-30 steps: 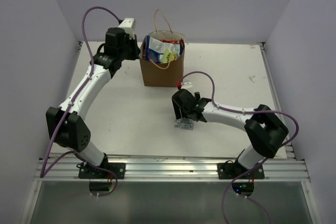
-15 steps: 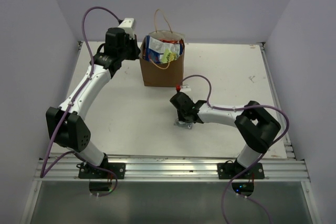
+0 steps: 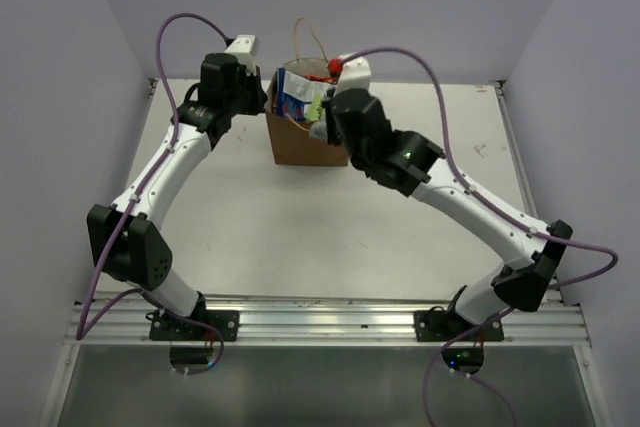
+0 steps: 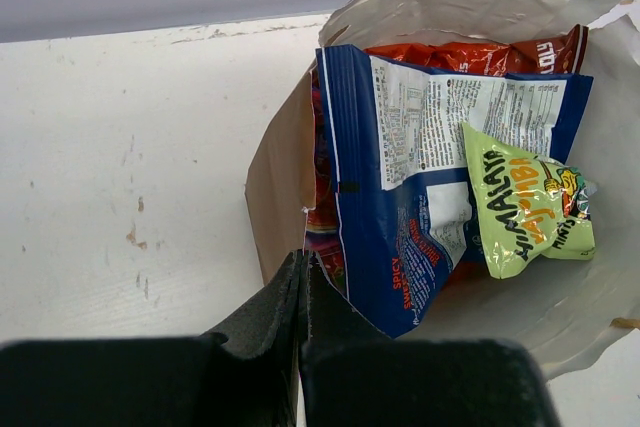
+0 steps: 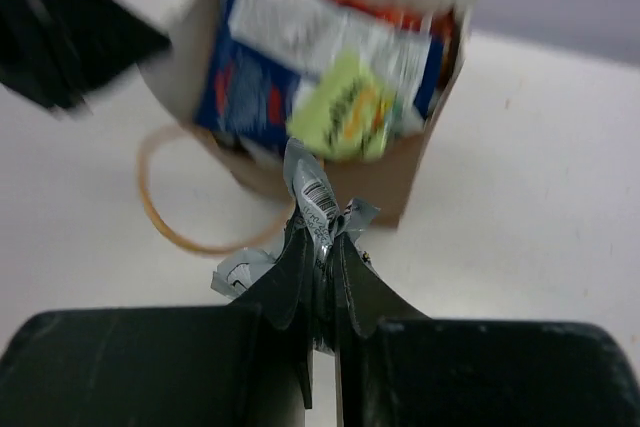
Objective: Place the snacks into the paper bag
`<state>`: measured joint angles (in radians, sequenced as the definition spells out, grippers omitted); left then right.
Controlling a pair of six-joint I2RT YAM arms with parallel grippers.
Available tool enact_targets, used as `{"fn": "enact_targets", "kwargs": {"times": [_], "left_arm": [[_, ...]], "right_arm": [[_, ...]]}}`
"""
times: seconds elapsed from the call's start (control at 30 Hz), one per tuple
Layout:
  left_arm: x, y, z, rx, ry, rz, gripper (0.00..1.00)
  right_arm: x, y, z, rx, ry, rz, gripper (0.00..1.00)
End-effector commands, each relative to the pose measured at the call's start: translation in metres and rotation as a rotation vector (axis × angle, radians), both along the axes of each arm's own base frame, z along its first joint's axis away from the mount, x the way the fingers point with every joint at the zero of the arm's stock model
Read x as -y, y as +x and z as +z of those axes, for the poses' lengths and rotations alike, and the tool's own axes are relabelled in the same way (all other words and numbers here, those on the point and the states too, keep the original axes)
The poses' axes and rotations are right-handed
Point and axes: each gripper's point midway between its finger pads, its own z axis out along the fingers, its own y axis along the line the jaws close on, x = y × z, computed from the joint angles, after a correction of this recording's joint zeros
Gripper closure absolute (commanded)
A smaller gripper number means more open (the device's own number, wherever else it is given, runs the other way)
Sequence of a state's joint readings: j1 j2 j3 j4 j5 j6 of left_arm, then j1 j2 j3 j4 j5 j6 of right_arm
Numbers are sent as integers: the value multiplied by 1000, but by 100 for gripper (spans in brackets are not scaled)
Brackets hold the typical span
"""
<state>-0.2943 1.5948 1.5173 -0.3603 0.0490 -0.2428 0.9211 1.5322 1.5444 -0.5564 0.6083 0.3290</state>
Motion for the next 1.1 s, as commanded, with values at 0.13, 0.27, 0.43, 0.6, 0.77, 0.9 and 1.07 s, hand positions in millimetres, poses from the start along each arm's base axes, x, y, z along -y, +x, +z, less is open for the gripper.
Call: {"fn": "enact_targets", "kwargs": {"times": [0.13,0.27,0.43,0.6,0.77,0.9,1.07], "left_arm": [[-7,0,45,134,-23,11,100],[-8,1,46,136,-22,13,100],[-7,1,44,132,-24,10,100],[-4,1,43,131,-36,1,100],[-4,0,41,129,-37,0,100],[-4,1,41,130,-38,-1,100],[-3,2,38,127,-39,-2,100]], "right_arm": [[2,72,171,371,50,-42,100],[-26,112,155,357,2,-13,100],[-50,135,96,278,-65,5,100],[-47,142,43,211,-128,-1,16],[-26,134,82,284,-135,-48,5],[1,135,117,340,-128,-107,5],[35,156,90,251,-145,-172,8]]}}
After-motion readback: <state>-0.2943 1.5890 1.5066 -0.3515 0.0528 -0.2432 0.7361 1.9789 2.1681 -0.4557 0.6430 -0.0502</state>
